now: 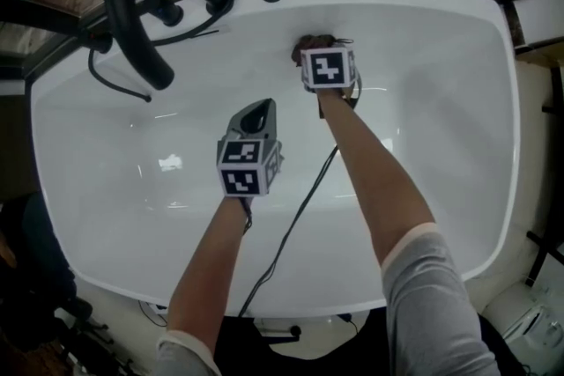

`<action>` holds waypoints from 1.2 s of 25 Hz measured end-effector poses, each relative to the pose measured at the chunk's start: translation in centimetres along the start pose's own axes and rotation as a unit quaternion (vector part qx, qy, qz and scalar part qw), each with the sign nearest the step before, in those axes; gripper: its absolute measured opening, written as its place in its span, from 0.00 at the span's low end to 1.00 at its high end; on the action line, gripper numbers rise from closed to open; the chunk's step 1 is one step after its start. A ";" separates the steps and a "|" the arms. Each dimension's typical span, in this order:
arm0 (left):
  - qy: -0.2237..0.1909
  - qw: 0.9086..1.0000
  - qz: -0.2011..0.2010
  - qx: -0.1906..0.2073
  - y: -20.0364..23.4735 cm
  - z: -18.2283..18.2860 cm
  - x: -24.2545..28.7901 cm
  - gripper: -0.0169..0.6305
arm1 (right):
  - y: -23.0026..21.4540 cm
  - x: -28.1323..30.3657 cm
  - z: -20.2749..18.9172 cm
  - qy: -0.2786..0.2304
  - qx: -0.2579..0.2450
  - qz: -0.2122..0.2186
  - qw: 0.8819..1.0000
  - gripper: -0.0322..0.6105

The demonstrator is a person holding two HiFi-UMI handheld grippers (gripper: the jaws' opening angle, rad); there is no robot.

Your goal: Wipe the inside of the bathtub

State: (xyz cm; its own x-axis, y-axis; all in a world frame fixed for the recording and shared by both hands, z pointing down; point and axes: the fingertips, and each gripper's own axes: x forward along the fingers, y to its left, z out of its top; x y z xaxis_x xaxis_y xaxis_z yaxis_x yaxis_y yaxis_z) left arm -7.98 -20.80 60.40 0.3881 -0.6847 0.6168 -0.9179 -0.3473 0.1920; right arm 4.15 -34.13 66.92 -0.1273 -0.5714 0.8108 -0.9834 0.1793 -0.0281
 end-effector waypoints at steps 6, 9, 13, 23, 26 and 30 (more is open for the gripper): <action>-0.011 1.000 -0.003 -0.003 -0.8 1.7 -0.9 0.04 | -2.4 -1.4 0.3 0.009 0.009 -0.025 1.000 0.24; -0.006 1.000 0.000 0.001 -0.6 1.6 -0.9 0.04 | 0.2 -1.6 1.0 0.011 0.017 0.006 1.000 0.24; -0.005 1.000 0.005 -0.002 -0.2 1.9 -1.2 0.04 | 3.0 -2.4 2.7 0.004 0.002 0.044 0.999 0.24; -0.016 1.000 -0.003 -0.001 -1.4 4.3 -2.3 0.04 | -2.6 -5.3 4.9 -0.012 0.012 -0.040 0.999 0.24; -0.020 1.000 -0.001 -0.004 -1.0 4.9 -2.8 0.04 | -0.6 -5.6 5.6 -0.013 0.009 -0.023 1.000 0.24; -0.023 1.000 0.004 -0.006 -0.5 4.8 -3.3 0.04 | 3.9 -5.9 6.6 -0.017 -0.028 0.019 0.999 0.24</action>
State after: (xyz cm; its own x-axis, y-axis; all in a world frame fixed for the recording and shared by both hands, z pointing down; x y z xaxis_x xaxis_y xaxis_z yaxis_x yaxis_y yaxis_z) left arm -8.39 -21.44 54.60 0.3838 -0.7162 0.5828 -0.9218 -0.3347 0.1958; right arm 0.26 -35.31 58.15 -0.1698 -0.5900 0.7894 -0.9690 0.2459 -0.0246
